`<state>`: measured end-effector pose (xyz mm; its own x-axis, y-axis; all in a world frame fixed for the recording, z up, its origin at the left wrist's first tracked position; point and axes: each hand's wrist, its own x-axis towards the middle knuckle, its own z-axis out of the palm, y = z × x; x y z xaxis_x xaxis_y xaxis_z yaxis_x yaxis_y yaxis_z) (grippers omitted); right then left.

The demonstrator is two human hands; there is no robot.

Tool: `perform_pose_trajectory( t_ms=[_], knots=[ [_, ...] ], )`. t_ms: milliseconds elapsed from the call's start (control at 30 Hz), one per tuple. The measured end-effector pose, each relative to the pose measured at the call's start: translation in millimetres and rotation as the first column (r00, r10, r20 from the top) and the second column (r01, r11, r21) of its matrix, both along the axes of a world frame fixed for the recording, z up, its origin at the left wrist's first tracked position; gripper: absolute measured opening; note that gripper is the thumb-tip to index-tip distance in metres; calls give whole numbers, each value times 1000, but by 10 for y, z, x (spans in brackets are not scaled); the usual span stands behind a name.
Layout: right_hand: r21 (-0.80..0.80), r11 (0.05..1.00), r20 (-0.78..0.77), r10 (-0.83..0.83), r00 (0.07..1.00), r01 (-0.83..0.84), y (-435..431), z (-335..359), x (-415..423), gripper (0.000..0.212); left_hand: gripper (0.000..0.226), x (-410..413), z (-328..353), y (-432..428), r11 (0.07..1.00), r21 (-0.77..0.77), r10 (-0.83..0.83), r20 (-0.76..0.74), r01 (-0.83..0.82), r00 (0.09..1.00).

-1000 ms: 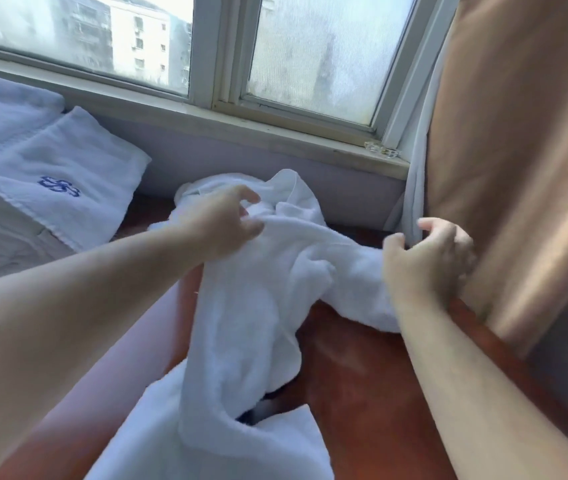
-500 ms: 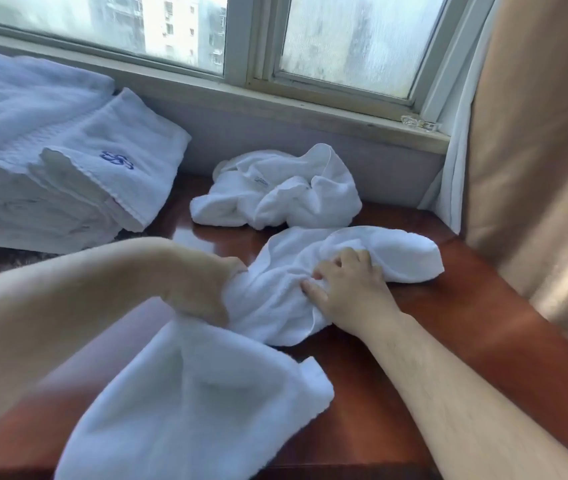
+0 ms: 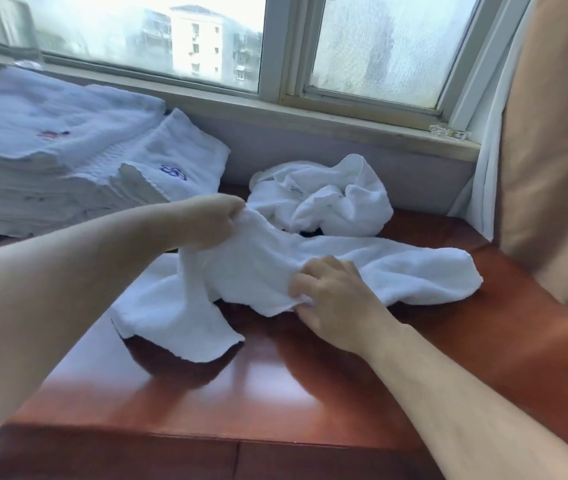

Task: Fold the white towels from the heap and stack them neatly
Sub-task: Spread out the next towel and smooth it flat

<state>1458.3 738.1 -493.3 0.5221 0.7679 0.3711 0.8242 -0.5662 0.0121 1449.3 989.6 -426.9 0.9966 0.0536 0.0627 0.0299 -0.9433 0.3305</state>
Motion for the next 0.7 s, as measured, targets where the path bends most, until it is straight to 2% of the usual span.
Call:
perform_pose_trajectory(
  t_ms=[33, 100, 167, 233, 300, 367, 433, 500, 567, 633, 700],
  knots=[
    [159, 987, 17, -9, 1000, 6, -15, 33, 20, 14, 4, -58, 57, -5, 996, -92, -15, 36, 18, 999],
    [467, 881, 23, -104, 994, 81, -85, 169, 51, 10, 27, -120, 168, 47, 986, -137, -85, 90, 97, 992],
    [642, 753, 55, -236, 970, 146, -132, 312, 97, 11, 52, -153, 252, 30, 981, 97, -179, 123, 168, 976],
    [727, 671, 100, -315, 944, 147, -156, 424, 141, 11, 66, -93, 292, -19, 936, 312, -236, 224, 160, 946],
    [728, 673, 138, -330, 934, 130, -176, 479, 170, 17, 68, -39, 361, -91, 882, 470, -199, 420, -25, 885],
    [657, 742, 185, -331, 925, 134, -204, 451, 195, 28, 70, -23, 391, -169, 836, 484, -84, 580, -260, 810],
    [592, 792, 237, -345, 908, 146, -236, 346, 197, 29, 68, -42, 338, -239, 810, 489, -83, 642, -324, 762],
    [580, 809, 291, -316, 903, 97, -292, 247, 181, 26, 56, -80, 253, -261, 781, 535, -131, 645, -323, 753],
    [590, 806, 311, -277, 909, 44, -337, 213, 168, 23, 41, -85, 210, -207, 782, 510, -48, 622, -358, 781],
    [557, 831, 329, -218, 919, -2, -334, 220, 140, 22, 27, -50, 203, -142, 811, 445, 70, 570, -380, 818],
    [457, 887, 349, -114, 930, -63, -281, 208, 80, 21, 17, 31, 136, -116, 877, 300, 177, 523, -375, 834]
  ],
)
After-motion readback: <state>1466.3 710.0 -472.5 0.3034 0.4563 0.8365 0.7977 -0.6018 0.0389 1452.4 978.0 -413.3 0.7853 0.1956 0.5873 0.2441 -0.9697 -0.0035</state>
